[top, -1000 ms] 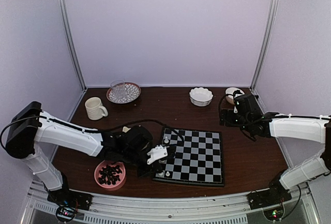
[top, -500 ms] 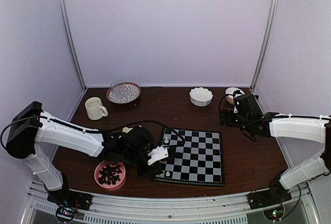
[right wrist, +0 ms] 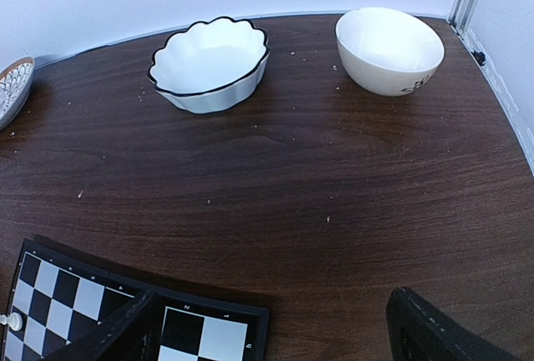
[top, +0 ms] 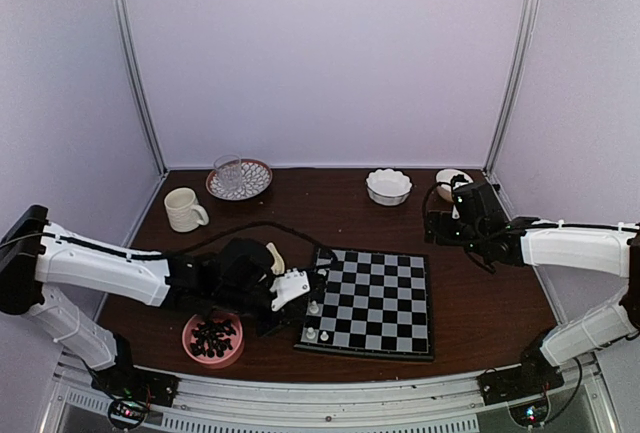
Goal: Set up the chess pieces on the board
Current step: Place the rook at h1, then pick up the pawn from the storage box.
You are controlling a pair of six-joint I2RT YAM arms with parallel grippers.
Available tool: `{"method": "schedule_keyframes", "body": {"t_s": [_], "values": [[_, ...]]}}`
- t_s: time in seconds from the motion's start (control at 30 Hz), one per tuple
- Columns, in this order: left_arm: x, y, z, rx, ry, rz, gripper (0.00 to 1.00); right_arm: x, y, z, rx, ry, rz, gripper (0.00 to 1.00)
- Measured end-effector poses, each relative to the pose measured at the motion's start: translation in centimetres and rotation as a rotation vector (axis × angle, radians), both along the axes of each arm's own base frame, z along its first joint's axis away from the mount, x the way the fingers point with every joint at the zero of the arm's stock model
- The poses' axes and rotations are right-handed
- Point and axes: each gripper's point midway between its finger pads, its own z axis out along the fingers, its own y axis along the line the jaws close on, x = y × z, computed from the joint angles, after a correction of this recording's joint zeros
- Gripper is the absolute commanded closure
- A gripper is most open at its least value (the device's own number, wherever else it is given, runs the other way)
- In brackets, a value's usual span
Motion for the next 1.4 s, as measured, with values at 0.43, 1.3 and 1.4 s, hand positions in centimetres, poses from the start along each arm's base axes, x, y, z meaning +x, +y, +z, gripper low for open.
{"method": "schedule_keyframes", "body": {"t_s": [0.43,1.3,1.4], "values": [[8.7,6.2,4.1,-0.142,-0.069,0.474,0.82,0.0,0.0,0.0,0.000,0.000,0.000,0.04],[14.0,7.9,-2.1,0.047,0.068,0.740,0.86,0.0,0.0,0.0,0.000,0.000,0.001,0.04],[14.4,7.4,-2.3,0.050,0.069,0.740,0.87,0.0,0.0,0.0,0.001,0.000,0.000,0.04]]}}
